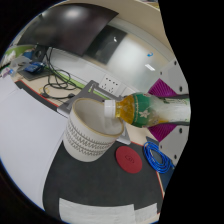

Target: Pour water

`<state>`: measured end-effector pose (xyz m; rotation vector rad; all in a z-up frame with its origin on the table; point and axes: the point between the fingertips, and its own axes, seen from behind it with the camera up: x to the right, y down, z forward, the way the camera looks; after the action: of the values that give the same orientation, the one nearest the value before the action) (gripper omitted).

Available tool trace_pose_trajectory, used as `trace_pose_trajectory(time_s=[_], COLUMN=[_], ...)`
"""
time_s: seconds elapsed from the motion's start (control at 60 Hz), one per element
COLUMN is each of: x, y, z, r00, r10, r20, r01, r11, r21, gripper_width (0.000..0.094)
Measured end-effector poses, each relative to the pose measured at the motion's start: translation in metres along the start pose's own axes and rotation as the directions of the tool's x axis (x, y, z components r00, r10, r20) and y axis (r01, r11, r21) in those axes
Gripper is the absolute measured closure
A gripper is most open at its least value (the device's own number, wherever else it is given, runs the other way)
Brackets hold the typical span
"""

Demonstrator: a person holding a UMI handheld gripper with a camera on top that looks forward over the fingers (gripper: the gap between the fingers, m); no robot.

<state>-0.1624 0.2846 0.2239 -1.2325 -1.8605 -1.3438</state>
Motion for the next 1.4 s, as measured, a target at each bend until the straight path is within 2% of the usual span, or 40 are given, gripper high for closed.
trace_pose_trajectory(time_s=[0.067, 0.117, 0.183, 0.25, 0.35, 0.467, 0.617, 0.717, 0.783, 0.95, 1.117, 1.25, 1.317, 1.367, 1.4], x=[-0.001, 0.003, 0.009, 0.020, 0.033, 0.045, 0.038, 0.027, 0.020, 0.005, -0.008, -0.008, -0.009, -0.010, -0.011], y=[-0.002, -0.005, -0.005, -0.009, -0.004, 0.009, 0.039, 0.055, 0.065, 0.055, 0.038, 0.035, 0.033, 0.036, 0.034], z=[-0.007, -0.014, -0.028, -0.037, -0.055, -0.060, -0.056, -0.042, -0.037, -0.008, 0.003, -0.005, -0.010, -0.011, -0.014], r00=[1.000, 0.998, 0.969, 0.876, 0.626, 0.303, -0.159, -0.342, -0.386, -0.454, -0.437, -0.420, -0.420, -0.419, -0.419], r10=[-0.001, 0.063, 0.246, 0.477, 0.764, 0.925, 0.941, 0.884, 0.870, 0.836, 0.849, 0.862, 0.864, 0.869, 0.869], r20=[0.000, -0.003, 0.022, 0.073, 0.155, 0.230, 0.299, 0.319, 0.307, 0.309, 0.298, 0.285, 0.277, 0.262, 0.263], r01=[0.001, -0.063, -0.247, -0.482, -0.780, -0.949, -0.976, -0.918, -0.893, -0.849, -0.851, -0.843, -0.839, -0.838, -0.837], r11=[1.000, 0.997, 0.965, 0.866, 0.608, 0.272, -0.195, -0.386, -0.435, -0.511, -0.497, -0.487, -0.486, -0.482, -0.482], r21=[0.017, 0.040, 0.085, 0.131, 0.151, 0.159, 0.094, 0.086, 0.111, 0.136, 0.169, 0.229, 0.244, 0.255, 0.259], gripper_width=[0.0629, 0.0630, 0.0630, 0.0630, 0.0631, 0.0630, 0.0632, 0.0631, 0.0632, 0.0632, 0.0628, 0.0632, 0.0582, 0.0469, 0.0454])
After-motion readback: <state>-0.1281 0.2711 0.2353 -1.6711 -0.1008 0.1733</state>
